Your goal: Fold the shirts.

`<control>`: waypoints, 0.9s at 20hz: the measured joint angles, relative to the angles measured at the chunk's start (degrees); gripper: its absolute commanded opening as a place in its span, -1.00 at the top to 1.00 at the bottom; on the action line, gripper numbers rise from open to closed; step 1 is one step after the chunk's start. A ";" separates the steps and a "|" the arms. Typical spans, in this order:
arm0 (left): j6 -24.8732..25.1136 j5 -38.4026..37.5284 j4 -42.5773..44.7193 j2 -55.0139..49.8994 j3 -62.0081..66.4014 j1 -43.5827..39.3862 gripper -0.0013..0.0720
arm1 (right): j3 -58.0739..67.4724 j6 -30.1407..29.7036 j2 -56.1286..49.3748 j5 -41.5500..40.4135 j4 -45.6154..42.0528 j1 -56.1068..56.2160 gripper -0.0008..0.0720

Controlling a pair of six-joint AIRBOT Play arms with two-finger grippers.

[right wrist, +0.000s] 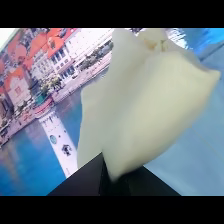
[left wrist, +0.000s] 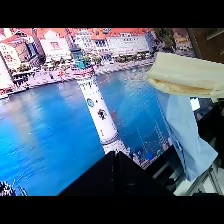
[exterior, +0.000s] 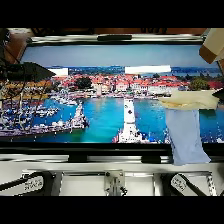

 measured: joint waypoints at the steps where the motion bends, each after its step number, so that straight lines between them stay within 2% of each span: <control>1: 0.37 -0.02 0.00 0.02 0.00 -0.26 0.88 | 0.00 0.39 0.50 0.70 -1.75 -0.11 0.79; 7: 1.99 -0.09 0.00 0.02 0.00 -1.07 0.88 | 0.00 2.34 1.92 13.27 -15.89 -0.42 0.79; 11: 3.21 -0.13 -0.02 0.02 0.00 -1.20 0.88 | -2.49 3.65 3.80 16.17 -23.32 -0.42 0.79; 18: 3.82 -0.13 -0.02 0.00 0.00 -1.25 0.88 | -23.82 9.44 11.74 20.79 -28.92 -0.42 0.79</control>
